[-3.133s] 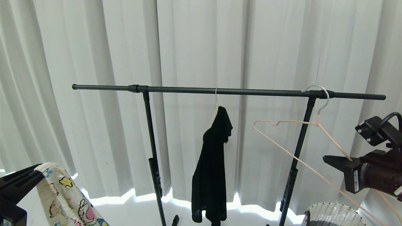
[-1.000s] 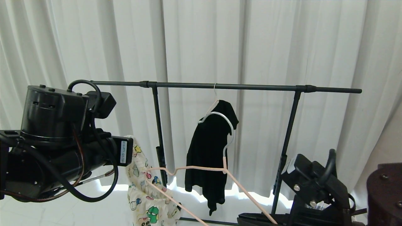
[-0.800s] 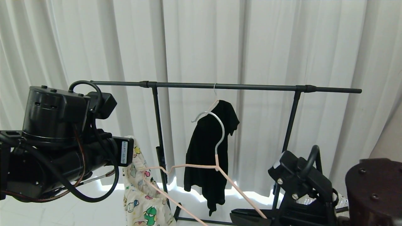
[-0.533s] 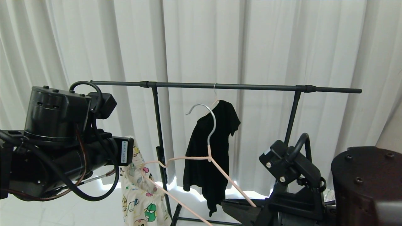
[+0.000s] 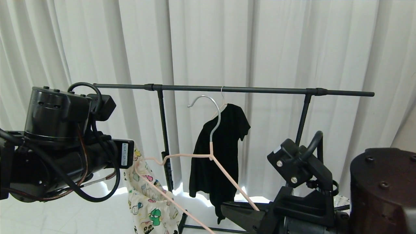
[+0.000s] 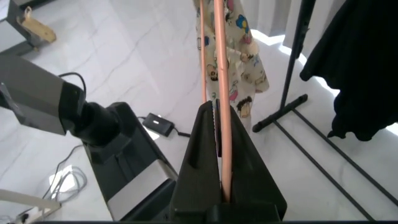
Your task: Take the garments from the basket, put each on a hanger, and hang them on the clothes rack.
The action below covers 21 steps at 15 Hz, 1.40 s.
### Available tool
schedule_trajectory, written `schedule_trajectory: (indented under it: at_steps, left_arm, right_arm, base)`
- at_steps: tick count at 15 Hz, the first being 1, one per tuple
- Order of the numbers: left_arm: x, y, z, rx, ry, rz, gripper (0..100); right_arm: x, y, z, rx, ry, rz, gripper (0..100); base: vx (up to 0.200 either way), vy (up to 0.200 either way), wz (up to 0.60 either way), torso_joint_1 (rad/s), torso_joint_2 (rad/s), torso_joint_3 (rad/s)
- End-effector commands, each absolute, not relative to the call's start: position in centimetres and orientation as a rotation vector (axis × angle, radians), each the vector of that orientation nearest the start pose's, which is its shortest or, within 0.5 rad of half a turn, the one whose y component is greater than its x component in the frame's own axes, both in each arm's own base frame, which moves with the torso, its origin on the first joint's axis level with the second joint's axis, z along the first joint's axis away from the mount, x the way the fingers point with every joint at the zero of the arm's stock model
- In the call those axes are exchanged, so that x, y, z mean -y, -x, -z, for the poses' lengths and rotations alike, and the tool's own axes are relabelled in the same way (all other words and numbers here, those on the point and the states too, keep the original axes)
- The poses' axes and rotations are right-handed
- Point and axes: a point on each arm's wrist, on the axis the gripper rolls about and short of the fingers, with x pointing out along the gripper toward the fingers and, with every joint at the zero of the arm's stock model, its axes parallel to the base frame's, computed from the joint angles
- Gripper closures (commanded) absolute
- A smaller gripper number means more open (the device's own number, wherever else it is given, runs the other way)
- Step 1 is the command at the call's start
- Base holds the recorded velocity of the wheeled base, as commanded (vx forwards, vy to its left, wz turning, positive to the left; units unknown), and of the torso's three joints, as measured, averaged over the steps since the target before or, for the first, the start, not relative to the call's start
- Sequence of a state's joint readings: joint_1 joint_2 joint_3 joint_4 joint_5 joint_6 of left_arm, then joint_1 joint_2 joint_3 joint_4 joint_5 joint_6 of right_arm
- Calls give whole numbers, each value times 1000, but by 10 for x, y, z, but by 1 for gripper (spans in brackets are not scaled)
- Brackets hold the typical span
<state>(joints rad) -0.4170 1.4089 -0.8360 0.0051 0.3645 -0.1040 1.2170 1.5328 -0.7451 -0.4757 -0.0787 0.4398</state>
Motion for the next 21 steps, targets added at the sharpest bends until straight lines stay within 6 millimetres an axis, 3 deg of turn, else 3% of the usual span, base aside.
schedule_trajectory:
  at_steps: [1,7,10,15,21]
  left_arm:
    - [83,-207,-211,-529,-115,22,100]
    - [83,-207,-212,-526,-115,23,100]
    - [82,-205,-214,-519,-112,25,100]
    - [83,-201,-217,-503,-92,34,100]
    - [108,-178,-241,-412,-58,185,100]
  right_arm:
    - [-252,-101,-196,-499,-200,-1034,100]
    - [-261,-106,-193,-499,-203,-1053,100]
    - [-269,-120,-192,-477,-218,-1026,100]
    - [-284,-127,-186,-479,-197,-1019,100]
    - [-307,-137,-172,-490,-187,-1016,100]
  base:
    - [0,0,0,0,0,0]
    - [0,0,0,0,0,0]
    - [0,0,0,0,0,0]
    - [0,0,0,0,0,0]
    - [0,0,0,0,0,0]
